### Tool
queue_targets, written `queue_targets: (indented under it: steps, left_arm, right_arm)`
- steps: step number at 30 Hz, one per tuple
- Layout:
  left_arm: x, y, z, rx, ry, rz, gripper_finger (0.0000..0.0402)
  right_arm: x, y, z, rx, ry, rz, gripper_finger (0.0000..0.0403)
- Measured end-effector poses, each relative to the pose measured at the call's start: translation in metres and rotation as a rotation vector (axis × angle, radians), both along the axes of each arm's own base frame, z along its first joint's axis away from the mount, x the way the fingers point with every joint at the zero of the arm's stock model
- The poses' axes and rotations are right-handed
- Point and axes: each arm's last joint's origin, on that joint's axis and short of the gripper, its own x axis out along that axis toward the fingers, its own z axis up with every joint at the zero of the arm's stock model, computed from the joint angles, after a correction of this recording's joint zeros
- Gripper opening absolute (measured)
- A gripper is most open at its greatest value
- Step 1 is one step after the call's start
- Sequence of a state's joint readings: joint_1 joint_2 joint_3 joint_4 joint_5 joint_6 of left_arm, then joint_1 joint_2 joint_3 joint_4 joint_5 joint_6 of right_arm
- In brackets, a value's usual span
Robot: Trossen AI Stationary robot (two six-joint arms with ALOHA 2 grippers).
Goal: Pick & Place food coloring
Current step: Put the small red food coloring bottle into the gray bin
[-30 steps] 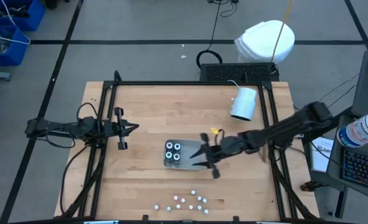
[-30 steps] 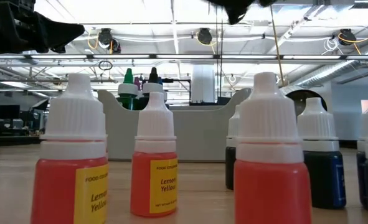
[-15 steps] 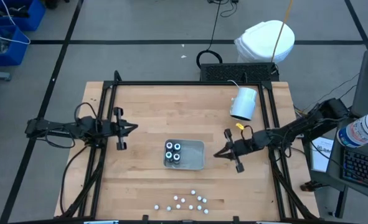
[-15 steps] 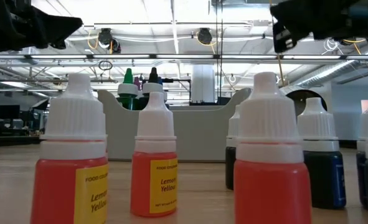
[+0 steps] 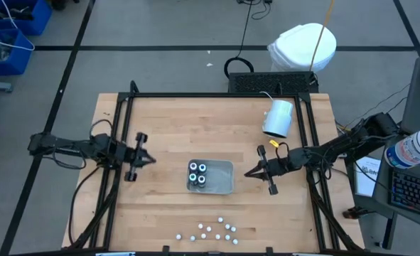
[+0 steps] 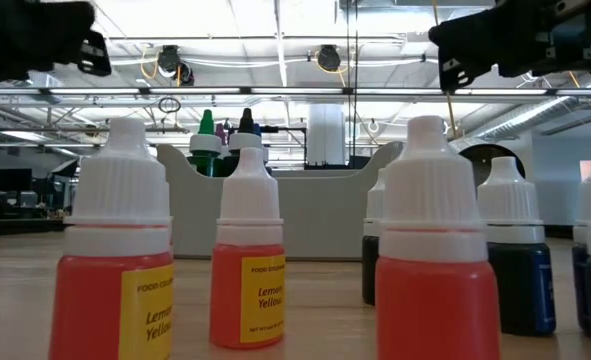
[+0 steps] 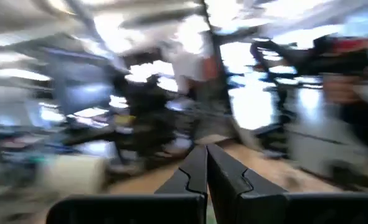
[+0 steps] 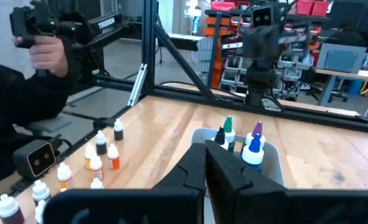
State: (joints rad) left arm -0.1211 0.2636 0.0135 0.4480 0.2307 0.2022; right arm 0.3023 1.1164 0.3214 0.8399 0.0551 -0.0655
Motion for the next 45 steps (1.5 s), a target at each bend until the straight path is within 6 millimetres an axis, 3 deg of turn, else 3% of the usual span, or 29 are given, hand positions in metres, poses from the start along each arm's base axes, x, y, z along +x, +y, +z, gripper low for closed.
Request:
queue_targets:
  steps: [3, 6, 9, 12, 18, 25, 31, 38, 45]
  left_arm:
    - [0.005, -0.007, -0.009, -0.073, 0.126, -0.028, 0.0010]
    - [0.011, -0.011, -0.015, -0.151, 0.220, 0.092, 0.0010]
    - [0.017, -0.019, -0.013, -0.207, 0.263, 0.195, 0.0010]
    - [0.023, -0.035, -0.011, -0.205, 0.304, 0.182, 0.0010]
    - [0.048, -0.092, 0.011, -0.091, 0.410, 0.172, 0.0010]
    - [0.100, -0.168, 0.035, 0.067, 0.676, 0.140, 0.0010]
    - [0.131, -0.208, 0.038, 0.132, 0.864, 0.192, 0.0012]
    - [0.146, -0.236, 0.009, 0.113, 1.018, 0.073, 0.0078]
    - [0.149, -0.242, -0.005, 0.035, 1.111, 0.015, 0.0168]
  right_arm:
    - [0.000, -0.001, 0.002, 0.000, -0.016, -0.004, 0.0002]
    - [0.001, -0.002, 0.002, -0.002, -0.018, -0.012, 0.0001]
    - [0.001, -0.003, 0.002, 0.002, -0.017, -0.016, 0.0001]
    - [0.001, -0.003, 0.002, 0.002, -0.017, -0.015, 0.0001]
    - [0.001, -0.003, -0.001, -0.007, 0.012, -0.009, 0.0002]
    - [0.001, -0.003, -0.002, -0.009, 0.021, -0.009, 0.0001]
    - [0.001, -0.003, -0.001, -0.007, 0.014, -0.010, 0.0004]
    - [0.001, -0.003, 0.000, -0.002, 0.008, -0.010, 0.0004]
    - [0.001, -0.003, 0.000, -0.003, 0.003, -0.010, 0.0004]
